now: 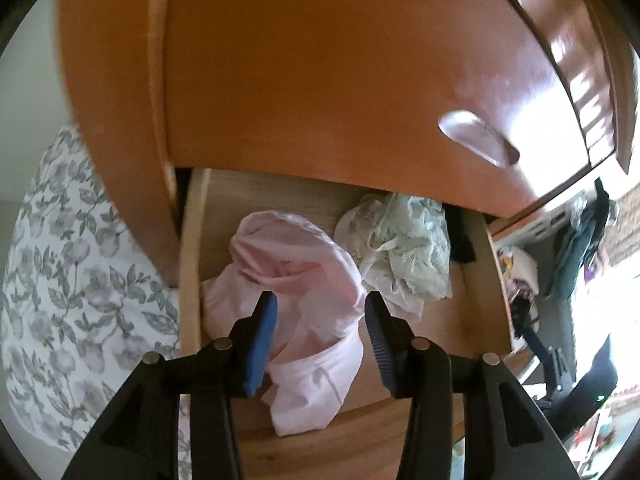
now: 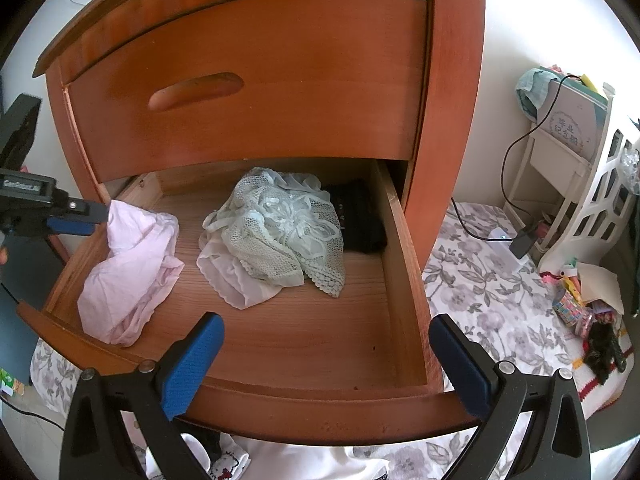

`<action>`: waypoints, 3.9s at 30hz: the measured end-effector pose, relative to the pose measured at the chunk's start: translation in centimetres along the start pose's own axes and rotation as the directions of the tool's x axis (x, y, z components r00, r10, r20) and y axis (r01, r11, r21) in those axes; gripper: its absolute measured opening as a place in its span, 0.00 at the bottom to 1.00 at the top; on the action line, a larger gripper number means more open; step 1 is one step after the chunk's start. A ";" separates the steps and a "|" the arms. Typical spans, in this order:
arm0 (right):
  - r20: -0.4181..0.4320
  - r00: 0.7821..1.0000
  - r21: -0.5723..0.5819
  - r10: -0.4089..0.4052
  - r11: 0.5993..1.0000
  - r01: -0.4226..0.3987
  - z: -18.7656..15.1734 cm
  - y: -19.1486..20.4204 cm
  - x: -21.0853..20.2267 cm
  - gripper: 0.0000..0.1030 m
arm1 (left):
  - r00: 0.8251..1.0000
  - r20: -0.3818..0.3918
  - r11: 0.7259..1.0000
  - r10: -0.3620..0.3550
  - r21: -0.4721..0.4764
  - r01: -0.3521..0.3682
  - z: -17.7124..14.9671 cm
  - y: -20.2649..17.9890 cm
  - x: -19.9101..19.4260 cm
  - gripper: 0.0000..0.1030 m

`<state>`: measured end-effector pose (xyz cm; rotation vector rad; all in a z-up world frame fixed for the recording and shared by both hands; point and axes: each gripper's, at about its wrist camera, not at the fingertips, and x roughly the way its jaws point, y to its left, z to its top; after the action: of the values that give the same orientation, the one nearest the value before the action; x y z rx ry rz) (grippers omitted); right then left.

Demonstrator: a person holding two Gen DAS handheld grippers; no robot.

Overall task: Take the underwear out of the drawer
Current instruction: 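Lift the pink cloth out of the drawer and carry it toward the bed, then lower the pink cloth onto the bed pile and open the left gripper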

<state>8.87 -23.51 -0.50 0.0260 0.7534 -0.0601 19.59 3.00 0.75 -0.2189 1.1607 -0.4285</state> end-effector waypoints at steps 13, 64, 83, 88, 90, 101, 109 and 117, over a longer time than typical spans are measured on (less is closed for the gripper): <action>-0.004 1.000 -0.001 0.006 1.000 -0.006 0.1 -0.1 0.1 1.00 | 0.974 -0.180 0.990 0.139 0.063 -0.130 1.0 -0.9 6.6 0.48; 0.132 0.991 0.030 -0.034 0.999 0.031 -0.6 0.7 -12.8 1.00 | 0.816 0.506 0.960 -0.279 0.120 0.254 -8.6 -4.2 -20.9 0.09; 0.141 0.990 0.016 -0.031 0.999 0.029 -2.9 1.7 -16.3 1.00 | 0.875 0.429 0.971 -0.222 0.013 0.240 -15.4 -3.1 -19.8 0.10; 0.118 0.992 0.017 -0.033 0.999 0.032 -3.6 1.7 -16.0 1.00 | 0.918 0.344 0.974 -0.196 -0.041 0.223 -16.9 -2.6 -16.9 0.10; 0.105 0.994 0.017 -0.034 0.999 0.032 -3.9 1.8 -15.7 1.00 | 0.932 0.311 0.976 -0.186 -0.054 0.212 -17.5 -2.5 -15.7 0.10; 0.060 0.998 0.012 -0.031 0.999 0.030 -4.8 1.7 -14.4 1.00 | 0.981 0.121 0.983 -0.151 -0.082 0.162 -19.0 -3.6 -9.1 0.10; 0.041 0.999 0.012 -0.030 0.999 0.029 -4.9 1.6 -13.5 1.00 | 0.985 0.003 0.981 -0.171 -0.087 0.171 -20.2 -4.9 -4.9 0.10; 0.019 0.999 0.017 -0.029 0.999 0.029 -5.1 1.3 -12.3 1.00 | 0.984 -0.016 0.980 -0.178 -0.095 0.176 -19.8 -5.3 -3.4 0.10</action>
<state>-3.47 -21.42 4.22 0.0302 0.7345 -0.0938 -0.91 0.70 -2.12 -0.4013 1.1905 -0.5357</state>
